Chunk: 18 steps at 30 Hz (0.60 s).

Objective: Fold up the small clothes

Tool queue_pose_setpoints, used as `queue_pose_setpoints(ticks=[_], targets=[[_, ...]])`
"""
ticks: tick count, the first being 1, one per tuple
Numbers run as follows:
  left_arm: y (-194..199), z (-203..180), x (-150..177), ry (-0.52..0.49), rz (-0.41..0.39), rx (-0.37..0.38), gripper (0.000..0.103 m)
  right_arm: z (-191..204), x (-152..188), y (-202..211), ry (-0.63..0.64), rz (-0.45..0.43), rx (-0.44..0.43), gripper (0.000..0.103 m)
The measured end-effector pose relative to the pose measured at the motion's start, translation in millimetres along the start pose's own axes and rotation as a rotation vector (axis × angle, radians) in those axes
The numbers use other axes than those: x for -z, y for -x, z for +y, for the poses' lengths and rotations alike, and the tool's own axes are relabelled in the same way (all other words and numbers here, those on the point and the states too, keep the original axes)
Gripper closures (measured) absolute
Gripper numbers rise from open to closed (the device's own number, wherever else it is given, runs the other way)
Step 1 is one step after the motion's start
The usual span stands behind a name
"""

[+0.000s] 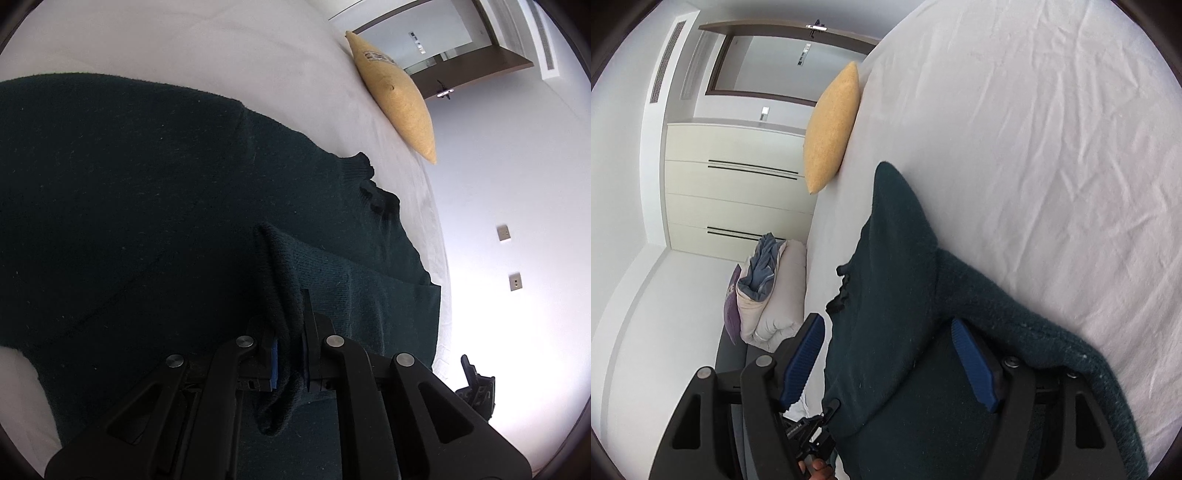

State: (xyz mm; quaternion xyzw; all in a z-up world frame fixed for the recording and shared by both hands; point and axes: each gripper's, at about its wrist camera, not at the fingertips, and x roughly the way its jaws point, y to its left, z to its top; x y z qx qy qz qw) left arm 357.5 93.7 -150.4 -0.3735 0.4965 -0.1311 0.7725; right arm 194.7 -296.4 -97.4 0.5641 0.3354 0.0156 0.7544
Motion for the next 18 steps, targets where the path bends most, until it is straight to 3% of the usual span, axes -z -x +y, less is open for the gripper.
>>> queue_pose_setpoints(ticks=[7,18], targets=[[-1.1,-1.6,0.1,-0.006,0.008,0.005,0.095,-12.3,-8.1,11.2,-0.016,-0.050,0.020,0.039],[-2.0,-4.5,-3.8,-0.022,-0.007,0.021,0.094,-22.7,-2.6,25.1,-0.068,-0.116,-0.007,0.047]])
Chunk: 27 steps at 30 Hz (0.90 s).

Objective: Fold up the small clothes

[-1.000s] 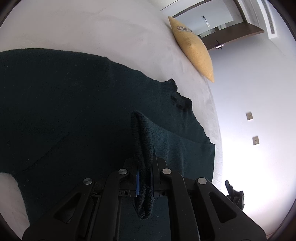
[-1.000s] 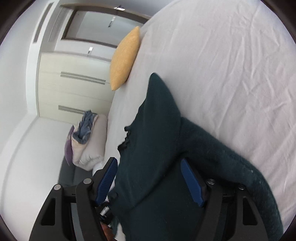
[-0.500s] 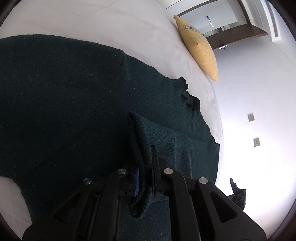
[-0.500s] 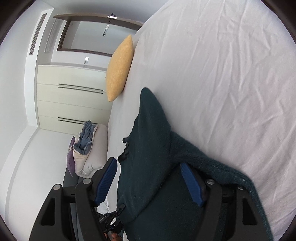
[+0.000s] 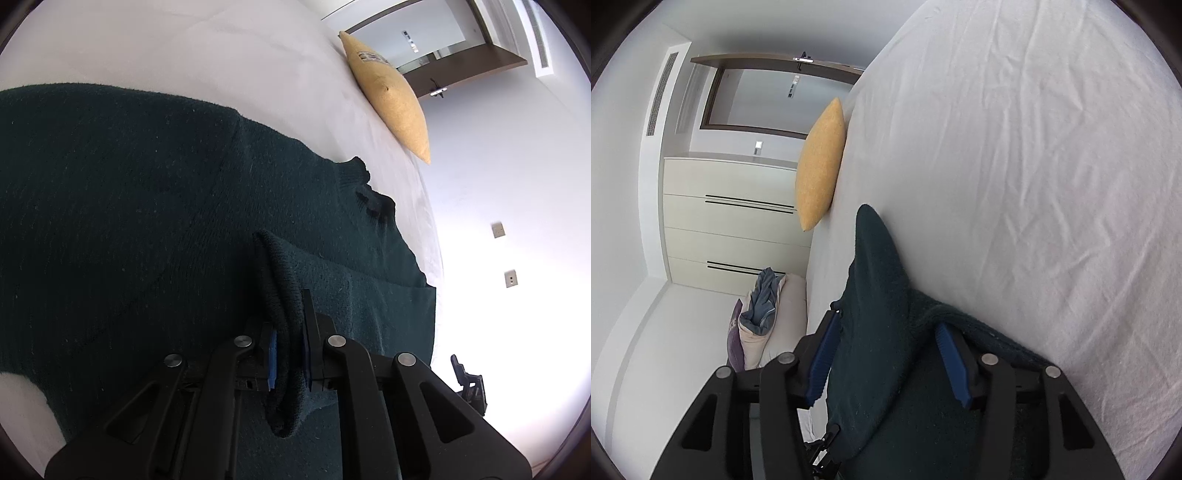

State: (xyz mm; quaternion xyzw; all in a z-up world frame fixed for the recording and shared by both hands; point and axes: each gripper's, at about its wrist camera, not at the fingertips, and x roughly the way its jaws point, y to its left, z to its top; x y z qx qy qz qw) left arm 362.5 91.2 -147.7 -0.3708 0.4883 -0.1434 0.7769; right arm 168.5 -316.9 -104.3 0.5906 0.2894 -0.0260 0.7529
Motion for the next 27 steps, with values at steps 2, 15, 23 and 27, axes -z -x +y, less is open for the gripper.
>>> queue_pose_setpoints(ticks=[2,15,23,27], targets=[[-0.4,3.3,-0.4,0.008,-0.006,0.017,0.094,0.8,1.0,-0.1,0.009,-0.002,0.006,0.046],[17.1,-31.0,-12.3,-0.145,-0.106,0.025,0.096,7.5,7.5,-1.6,0.073,-0.010,0.062,0.046],[11.7,-15.3,-13.1,-0.100,-0.103,0.045,0.096,5.5,16.9,-4.2,-0.042,0.105,-0.036,0.033],[20.2,-36.9,-16.6,-0.133,-0.127,0.071,0.096,21.4,31.0,-23.0,-0.041,0.174,-0.009,0.027]])
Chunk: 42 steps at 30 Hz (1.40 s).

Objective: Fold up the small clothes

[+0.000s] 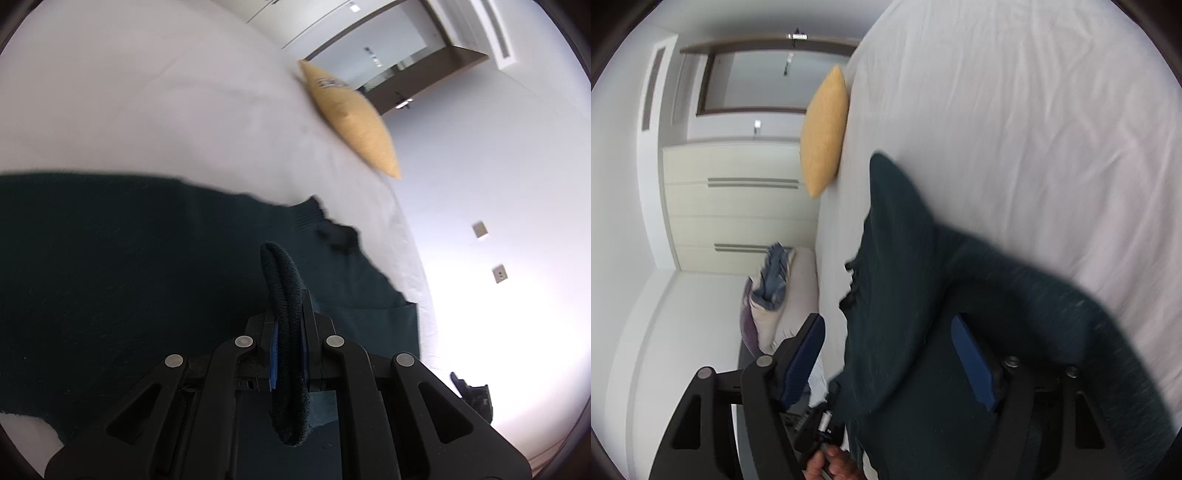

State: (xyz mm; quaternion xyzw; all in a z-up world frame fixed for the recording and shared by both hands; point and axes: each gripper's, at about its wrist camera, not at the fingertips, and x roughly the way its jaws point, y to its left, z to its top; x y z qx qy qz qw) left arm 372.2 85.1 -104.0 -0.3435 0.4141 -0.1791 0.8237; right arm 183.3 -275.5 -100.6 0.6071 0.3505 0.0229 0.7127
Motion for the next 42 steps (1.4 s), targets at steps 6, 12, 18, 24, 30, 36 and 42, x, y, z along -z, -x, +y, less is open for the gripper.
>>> queue_pose_setpoints(ticks=[6,12,18,24,30,36,42], targets=[[15.8,-23.0,-6.8,-0.039,-0.033,0.033,0.096,2.4,-19.6,-23.8,-0.023,-0.065,-0.016,0.028],[24.7,-22.4,-12.3,-0.035,-0.061,0.052,0.096,9.6,-33.8,-20.4,-0.009,-0.125,-0.125,0.027],[25.7,0.2,-2.3,-0.018,-0.050,0.028,0.096,-6.3,-27.5,-21.0,-0.001,-0.139,-0.114,0.037],[9.5,49.0,19.7,0.039,0.017,-0.038,0.096,-5.3,-26.0,-11.3,0.021,-0.090,-0.072,0.041],[12.8,45.7,18.3,0.010,0.018,-0.048,0.096,19.7,-8.9,10.0,0.128,-0.017,0.079,0.036],[7.4,39.8,8.1,-0.005,0.016,-0.061,0.095,61.8,-18.0,5.5,0.278,-0.038,0.062,0.033],[3.7,33.9,8.9,-0.027,0.024,-0.086,0.094,49.8,-38.5,-56.6,0.215,0.089,-0.024,0.029]])
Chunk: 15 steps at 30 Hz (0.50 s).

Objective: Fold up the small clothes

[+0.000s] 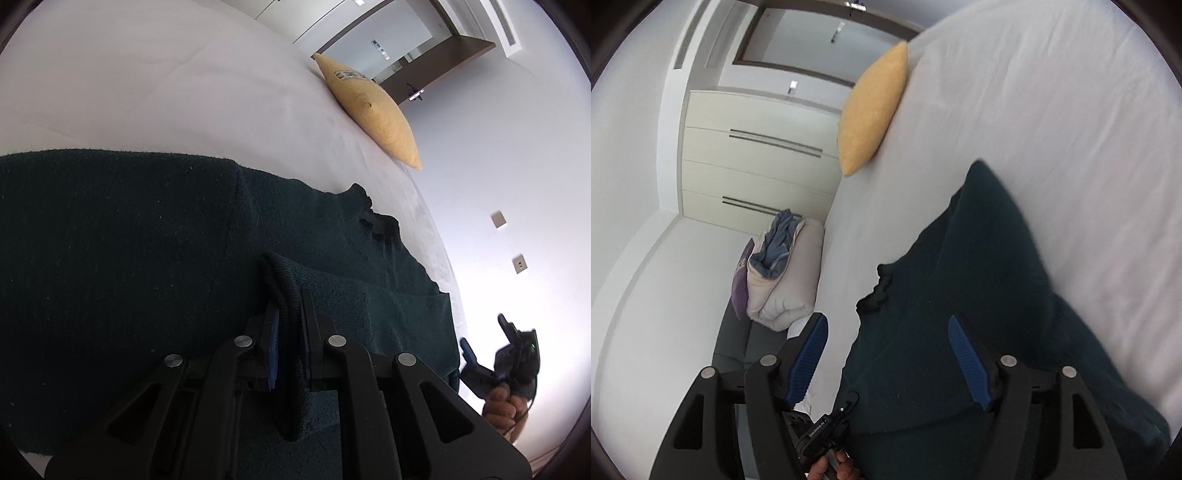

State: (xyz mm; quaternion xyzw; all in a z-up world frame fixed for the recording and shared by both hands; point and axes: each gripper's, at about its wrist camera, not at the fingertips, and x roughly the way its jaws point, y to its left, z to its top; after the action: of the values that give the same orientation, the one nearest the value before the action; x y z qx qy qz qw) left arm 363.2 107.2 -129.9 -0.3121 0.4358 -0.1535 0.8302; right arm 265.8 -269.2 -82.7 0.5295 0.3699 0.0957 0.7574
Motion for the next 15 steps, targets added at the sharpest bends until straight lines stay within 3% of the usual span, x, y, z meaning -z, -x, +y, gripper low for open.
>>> queue_pose_setpoints(ticks=[2,5,8,13,15], targets=[[-1.9,-2.0,1.0,-0.016,0.002,-0.011,0.093,-12.7,-7.1,-10.9,-0.013,-0.001,0.050,0.032],[-4.7,-3.3,1.8,-0.034,0.008,-0.020,0.092,-25.4,-23.1,-6.1,-0.061,-0.046,0.013,0.036],[-0.5,-5.4,1.9,-0.045,0.002,-0.045,0.089,-31.1,-40.4,0.4,-0.056,-0.100,0.037,0.035],[42.2,-9.4,-5.8,-0.006,-0.155,-0.153,0.077,-34.2,-57.9,8.4,-0.070,-0.130,0.080,0.035],[51.9,-24.3,-6.4,-0.041,-0.190,-0.123,0.074,-21.4,-56.9,9.4,-0.027,-0.143,0.070,0.033]])
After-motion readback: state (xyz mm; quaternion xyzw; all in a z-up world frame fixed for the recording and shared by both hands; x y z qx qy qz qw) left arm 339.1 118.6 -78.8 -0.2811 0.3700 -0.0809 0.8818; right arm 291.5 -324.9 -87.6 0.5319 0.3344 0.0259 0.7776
